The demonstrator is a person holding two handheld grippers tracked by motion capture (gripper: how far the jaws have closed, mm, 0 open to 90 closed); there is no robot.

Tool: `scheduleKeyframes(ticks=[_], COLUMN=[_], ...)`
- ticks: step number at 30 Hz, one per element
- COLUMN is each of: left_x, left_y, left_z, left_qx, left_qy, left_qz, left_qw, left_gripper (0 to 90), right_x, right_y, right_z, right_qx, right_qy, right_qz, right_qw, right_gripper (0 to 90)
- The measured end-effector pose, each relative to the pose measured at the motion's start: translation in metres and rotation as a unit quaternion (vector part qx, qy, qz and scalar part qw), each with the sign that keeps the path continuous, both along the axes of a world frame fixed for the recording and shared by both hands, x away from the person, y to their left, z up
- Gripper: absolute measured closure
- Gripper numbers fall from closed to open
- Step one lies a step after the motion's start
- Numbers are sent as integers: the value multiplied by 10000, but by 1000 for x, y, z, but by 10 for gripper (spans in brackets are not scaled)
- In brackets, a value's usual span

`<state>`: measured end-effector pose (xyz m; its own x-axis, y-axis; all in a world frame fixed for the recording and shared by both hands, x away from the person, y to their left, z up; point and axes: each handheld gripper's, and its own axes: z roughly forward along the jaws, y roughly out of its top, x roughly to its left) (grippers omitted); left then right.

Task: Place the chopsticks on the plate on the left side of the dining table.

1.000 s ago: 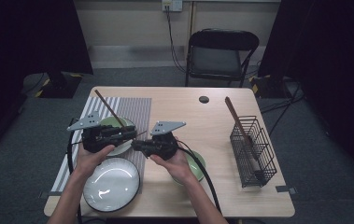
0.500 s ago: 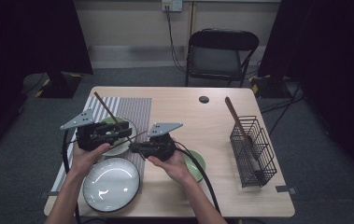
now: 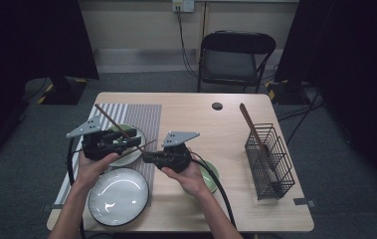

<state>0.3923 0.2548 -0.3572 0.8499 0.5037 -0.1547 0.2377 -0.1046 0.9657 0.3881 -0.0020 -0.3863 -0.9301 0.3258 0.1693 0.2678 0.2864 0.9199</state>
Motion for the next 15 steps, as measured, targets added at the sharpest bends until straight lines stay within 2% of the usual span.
scheduleKeyframes(ticks=[15], left_x=[2], left_y=[0], left_z=[-3], left_qx=[64], left_qy=[101], left_qz=[128], left_qw=[9998], left_gripper=[490], right_x=[0], right_y=[-6], right_z=[4], right_qx=[-40], right_qy=[-74], right_qz=[-41], right_qw=[10000], right_gripper=[861])
